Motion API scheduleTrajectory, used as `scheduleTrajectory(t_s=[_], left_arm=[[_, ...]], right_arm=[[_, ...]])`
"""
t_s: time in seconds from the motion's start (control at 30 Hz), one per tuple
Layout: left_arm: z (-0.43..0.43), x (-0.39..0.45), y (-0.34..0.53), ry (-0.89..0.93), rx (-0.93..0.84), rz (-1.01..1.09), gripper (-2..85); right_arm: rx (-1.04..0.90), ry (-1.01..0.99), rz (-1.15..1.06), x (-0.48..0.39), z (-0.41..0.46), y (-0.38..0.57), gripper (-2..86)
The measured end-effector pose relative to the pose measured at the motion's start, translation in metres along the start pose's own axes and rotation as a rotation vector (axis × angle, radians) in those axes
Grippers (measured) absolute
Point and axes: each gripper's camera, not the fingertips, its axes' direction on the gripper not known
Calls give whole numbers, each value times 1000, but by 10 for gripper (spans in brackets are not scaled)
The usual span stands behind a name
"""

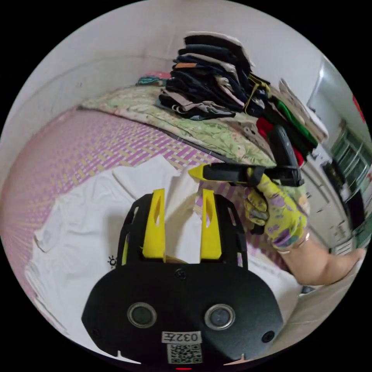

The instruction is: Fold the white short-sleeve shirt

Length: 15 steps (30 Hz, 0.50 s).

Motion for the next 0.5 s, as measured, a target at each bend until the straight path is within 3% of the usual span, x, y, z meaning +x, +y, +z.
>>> scheduleTrajectory(t_s=[0.17, 0.3, 0.4, 0.5], left_arm=[[17, 74, -18, -306, -74, 218, 90], [29, 71, -26, -406, -100, 154, 52], [16, 34, -23, -308, -50, -73, 4], [2, -22, -8, -91, -8, -369, -7]], right_arm=[[-10, -21, -38, -2, -1, 9, -6], [-23, -9, -55, -4, 4, 18, -4], [9, 43, -75, -8, -1, 26, 2], [47, 60, -108, -17, -18, 33, 4]])
